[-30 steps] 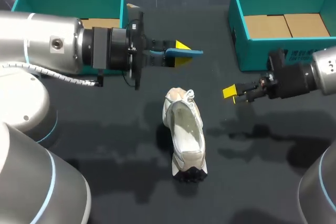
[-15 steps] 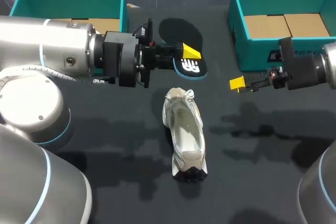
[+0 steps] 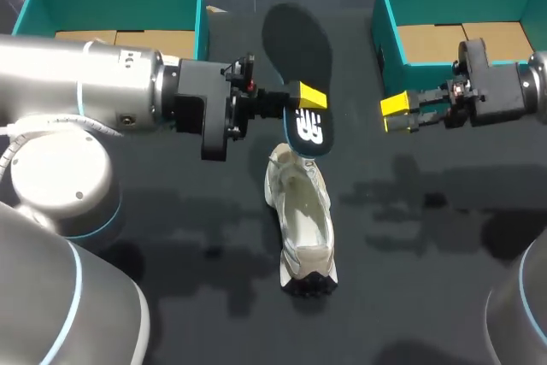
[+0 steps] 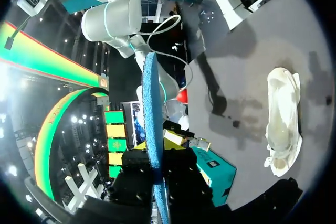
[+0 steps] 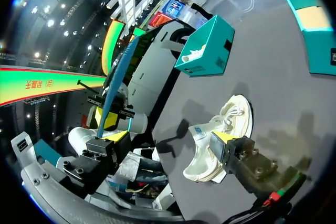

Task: Take the shoe out of the shoebox, open the shoe tongue, remove and reinsert the insole, then place the shoe into the shoebox

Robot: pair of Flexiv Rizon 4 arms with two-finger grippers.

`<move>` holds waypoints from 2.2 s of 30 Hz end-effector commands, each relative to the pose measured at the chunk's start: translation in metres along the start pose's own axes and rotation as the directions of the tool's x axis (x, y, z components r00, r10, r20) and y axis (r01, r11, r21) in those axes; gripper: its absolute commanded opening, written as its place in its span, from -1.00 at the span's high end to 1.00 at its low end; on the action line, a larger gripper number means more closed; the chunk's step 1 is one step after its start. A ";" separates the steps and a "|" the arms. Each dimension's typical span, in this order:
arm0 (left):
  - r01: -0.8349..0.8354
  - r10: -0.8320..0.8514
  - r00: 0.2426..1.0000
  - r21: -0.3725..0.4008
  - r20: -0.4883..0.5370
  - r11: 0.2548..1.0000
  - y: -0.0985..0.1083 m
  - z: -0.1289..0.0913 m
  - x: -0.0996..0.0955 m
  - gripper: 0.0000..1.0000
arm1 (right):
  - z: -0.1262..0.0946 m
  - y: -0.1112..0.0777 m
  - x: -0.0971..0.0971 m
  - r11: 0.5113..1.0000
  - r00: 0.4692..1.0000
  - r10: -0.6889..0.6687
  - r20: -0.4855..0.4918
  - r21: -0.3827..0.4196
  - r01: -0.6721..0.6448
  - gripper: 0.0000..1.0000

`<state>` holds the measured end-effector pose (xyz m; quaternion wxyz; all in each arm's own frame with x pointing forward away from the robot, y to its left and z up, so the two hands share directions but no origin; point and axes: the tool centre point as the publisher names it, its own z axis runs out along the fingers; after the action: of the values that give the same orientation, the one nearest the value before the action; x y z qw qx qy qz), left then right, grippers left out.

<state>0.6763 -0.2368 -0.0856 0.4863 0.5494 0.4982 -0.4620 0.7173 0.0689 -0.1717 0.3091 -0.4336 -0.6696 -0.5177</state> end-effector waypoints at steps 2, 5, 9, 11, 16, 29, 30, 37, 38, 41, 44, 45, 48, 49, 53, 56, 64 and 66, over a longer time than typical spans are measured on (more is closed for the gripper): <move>-0.028 0.027 0.999 0.003 0.045 1.000 0.002 0.005 0.009 1.00 | 0.006 0.013 -0.005 0.999 1.000 0.002 -0.006 0.049 -0.002 -1.00; -0.028 0.027 0.999 0.003 0.045 1.000 0.002 0.005 0.009 1.00 | 0.006 0.013 -0.005 0.999 1.000 0.002 -0.006 0.049 -0.002 -1.00; -0.014 0.014 1.000 -0.002 0.027 1.000 0.006 0.009 0.018 1.00 | 0.006 0.013 -0.005 0.999 1.000 0.002 -0.006 0.049 -0.002 -1.00; 0.002 -0.002 1.000 -0.017 0.010 1.000 0.012 0.014 0.028 1.00 | 0.005 0.018 0.001 0.999 0.999 -0.023 -0.023 0.023 0.024 -1.00; 0.019 -0.019 1.000 -0.021 0.009 1.000 0.021 0.020 0.041 1.00 | 0.008 0.029 0.006 0.999 0.998 -0.038 -0.042 -0.013 0.037 -1.00; 0.008 -0.008 1.000 0.003 0.029 1.000 0.037 0.029 0.068 1.00 | 0.033 0.051 0.011 0.999 0.993 0.033 -0.110 -0.002 -0.033 -1.00; 0.006 -0.006 0.999 0.005 0.032 1.000 0.037 0.030 0.069 1.00 | 0.034 0.052 0.011 0.999 0.993 0.037 -0.111 0.002 -0.037 -1.00; -0.036 0.035 0.998 0.012 0.053 0.999 0.035 0.038 0.076 1.00 | 0.047 0.055 0.010 0.994 0.986 0.108 -0.131 0.031 -0.104 -1.00; -0.043 0.042 0.998 0.010 0.051 0.999 0.034 0.038 0.077 1.00 | 0.049 0.055 0.010 0.993 0.984 0.117 -0.131 0.034 -0.113 -1.00; -0.067 0.067 0.997 0.004 0.049 0.998 0.034 0.041 0.079 1.00 | 0.054 0.053 0.008 0.988 0.978 0.155 -0.137 0.048 -0.149 -1.00; -0.075 0.075 0.996 -0.001 0.051 0.997 0.034 0.043 0.081 1.00 | 0.057 0.051 0.008 0.982 0.972 0.185 -0.142 0.062 -0.178 -0.77; -0.080 0.080 0.996 -0.002 0.048 0.997 0.035 0.044 0.082 1.00 | 0.058 0.051 0.008 0.980 0.971 0.194 -0.141 0.065 -0.186 -0.65; -0.088 0.088 0.995 -0.007 0.047 0.996 0.035 0.046 0.083 1.00 | 0.061 0.049 0.008 0.975 0.965 0.220 -0.144 0.074 -0.211 -0.24; -0.089 0.090 0.995 -0.011 0.049 0.996 0.036 0.047 0.084 1.00 | 0.061 0.048 0.007 0.973 0.964 0.226 -0.143 0.077 -0.217 -0.14; -0.097 0.098 0.994 -0.027 0.047 0.995 0.038 0.049 0.084 1.00 | 0.064 0.045 0.007 0.969 0.958 0.243 -0.151 0.083 -0.233 0.06; -0.098 0.100 0.994 -0.035 0.048 0.995 0.039 0.051 0.084 1.00 | 0.064 0.044 0.008 0.967 0.955 0.252 -0.156 0.081 -0.242 0.12; -0.099 0.102 0.994 -0.055 0.050 0.994 0.042 0.056 0.083 1.00 | 0.070 0.045 0.008 0.965 0.949 0.259 -0.178 0.088 -0.247 0.22; -0.099 0.102 0.994 -0.060 0.050 0.993 0.043 0.056 0.082 1.00 | 0.070 0.045 0.008 0.965 0.948 0.259 -0.182 0.087 -0.247 0.26</move>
<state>0.7241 -0.2807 -0.1696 0.5363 0.5477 0.4693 -0.4384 0.7547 0.1396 -0.1621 0.4481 -0.4555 -0.5921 -0.4911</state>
